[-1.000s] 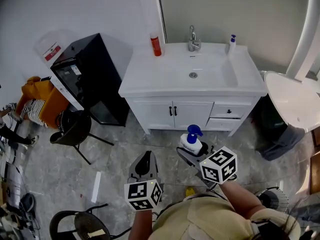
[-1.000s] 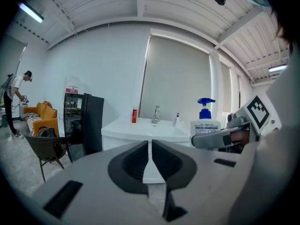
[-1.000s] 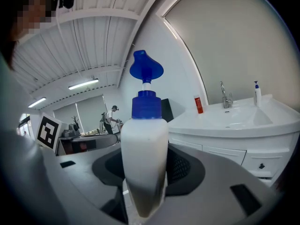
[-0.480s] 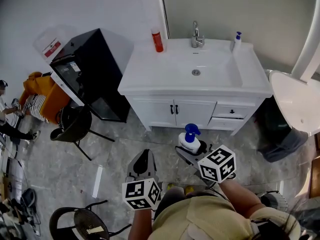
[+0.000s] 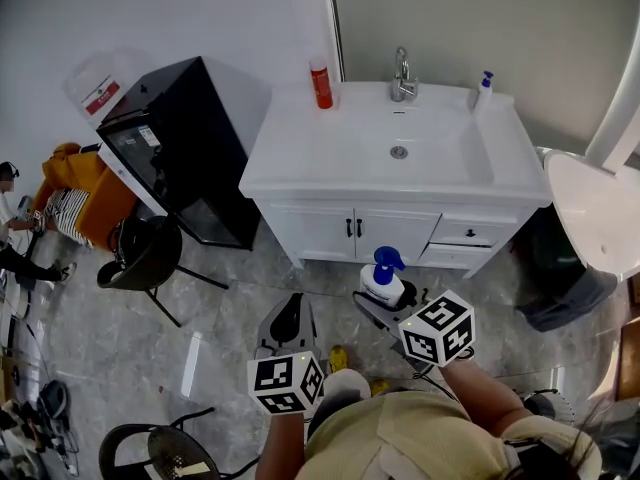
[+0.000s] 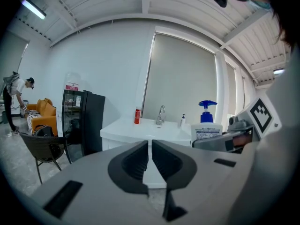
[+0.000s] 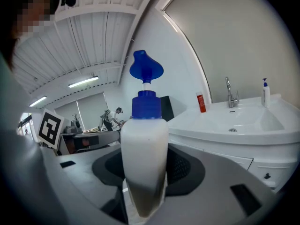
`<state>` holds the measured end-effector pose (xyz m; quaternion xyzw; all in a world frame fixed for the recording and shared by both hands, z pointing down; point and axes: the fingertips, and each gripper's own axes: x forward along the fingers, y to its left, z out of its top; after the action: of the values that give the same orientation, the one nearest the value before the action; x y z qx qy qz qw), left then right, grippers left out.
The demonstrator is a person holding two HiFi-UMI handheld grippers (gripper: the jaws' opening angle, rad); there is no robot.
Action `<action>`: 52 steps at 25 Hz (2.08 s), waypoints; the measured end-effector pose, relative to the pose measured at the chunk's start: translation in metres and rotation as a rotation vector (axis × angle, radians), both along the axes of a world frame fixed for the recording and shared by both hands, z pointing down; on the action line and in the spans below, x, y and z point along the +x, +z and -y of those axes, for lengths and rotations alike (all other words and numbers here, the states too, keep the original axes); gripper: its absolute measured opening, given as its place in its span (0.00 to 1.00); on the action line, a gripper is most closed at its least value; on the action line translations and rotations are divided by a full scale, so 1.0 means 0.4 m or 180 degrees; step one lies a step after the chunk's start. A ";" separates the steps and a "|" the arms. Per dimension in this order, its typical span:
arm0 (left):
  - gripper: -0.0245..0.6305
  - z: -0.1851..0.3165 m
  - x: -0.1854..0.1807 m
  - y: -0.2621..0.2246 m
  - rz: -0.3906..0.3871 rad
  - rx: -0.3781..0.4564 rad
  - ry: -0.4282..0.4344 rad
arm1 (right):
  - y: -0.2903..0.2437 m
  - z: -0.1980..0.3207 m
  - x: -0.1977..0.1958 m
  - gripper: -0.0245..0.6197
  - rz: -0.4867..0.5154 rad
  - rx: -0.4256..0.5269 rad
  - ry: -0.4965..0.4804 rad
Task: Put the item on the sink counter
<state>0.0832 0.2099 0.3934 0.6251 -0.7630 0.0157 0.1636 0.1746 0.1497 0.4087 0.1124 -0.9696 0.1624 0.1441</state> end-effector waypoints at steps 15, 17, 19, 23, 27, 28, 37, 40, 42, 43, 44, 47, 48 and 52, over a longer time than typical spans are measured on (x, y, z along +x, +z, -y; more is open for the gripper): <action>0.12 0.148 -0.204 0.002 -0.0079 -0.0006 0.0219 | -0.013 0.126 -0.203 0.36 -0.0064 0.0009 0.0167; 0.12 0.160 -0.231 0.005 -0.0091 -0.0013 0.0236 | -0.011 0.134 -0.229 0.36 -0.0072 0.0004 0.0173; 0.12 0.169 -0.252 0.009 -0.0096 -0.0017 0.0263 | -0.009 0.142 -0.252 0.36 -0.0079 0.0004 0.0188; 0.12 0.185 -0.293 0.012 -0.0084 -0.0038 0.0317 | -0.007 0.159 -0.297 0.36 -0.0093 -0.0012 0.0229; 0.12 0.197 -0.337 0.017 -0.0093 -0.0058 0.0349 | -0.003 0.169 -0.336 0.36 -0.0120 -0.0020 0.0254; 0.12 0.199 -0.347 0.018 -0.0096 -0.0059 0.0358 | -0.002 0.172 -0.346 0.36 -0.0129 -0.0018 0.0261; 0.12 0.223 -0.404 0.023 -0.0134 -0.0048 0.0454 | 0.000 0.189 -0.405 0.36 -0.0178 -0.0019 0.0334; 0.12 0.225 -0.413 0.032 -0.0165 -0.0044 0.0467 | 0.007 0.189 -0.414 0.36 -0.0205 -0.0017 0.0348; 0.12 0.230 -0.417 0.032 -0.0182 -0.0028 0.0478 | 0.006 0.192 -0.417 0.36 -0.0215 -0.0014 0.0354; 0.12 0.235 -0.420 0.031 -0.0187 -0.0019 0.0484 | 0.005 0.195 -0.419 0.36 -0.0217 -0.0010 0.0360; 0.12 0.239 -0.424 0.031 -0.0193 -0.0012 0.0490 | 0.003 0.199 -0.422 0.36 -0.0216 -0.0006 0.0369; 0.12 0.256 -0.431 0.033 -0.0219 -0.0004 0.0515 | 0.000 0.216 -0.427 0.36 -0.0224 0.0007 0.0402; 0.12 0.262 -0.431 0.034 -0.0223 -0.0005 0.0528 | 0.001 0.222 -0.427 0.36 -0.0231 0.0007 0.0413; 0.12 0.280 -0.434 0.040 -0.0230 -0.0022 0.0557 | 0.010 0.239 -0.433 0.36 -0.0260 -0.0009 0.0430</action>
<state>-0.0906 0.0978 0.4095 0.6891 -0.6990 0.0100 0.1911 0.0016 0.0540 0.4129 0.1840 -0.9529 0.1685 0.1724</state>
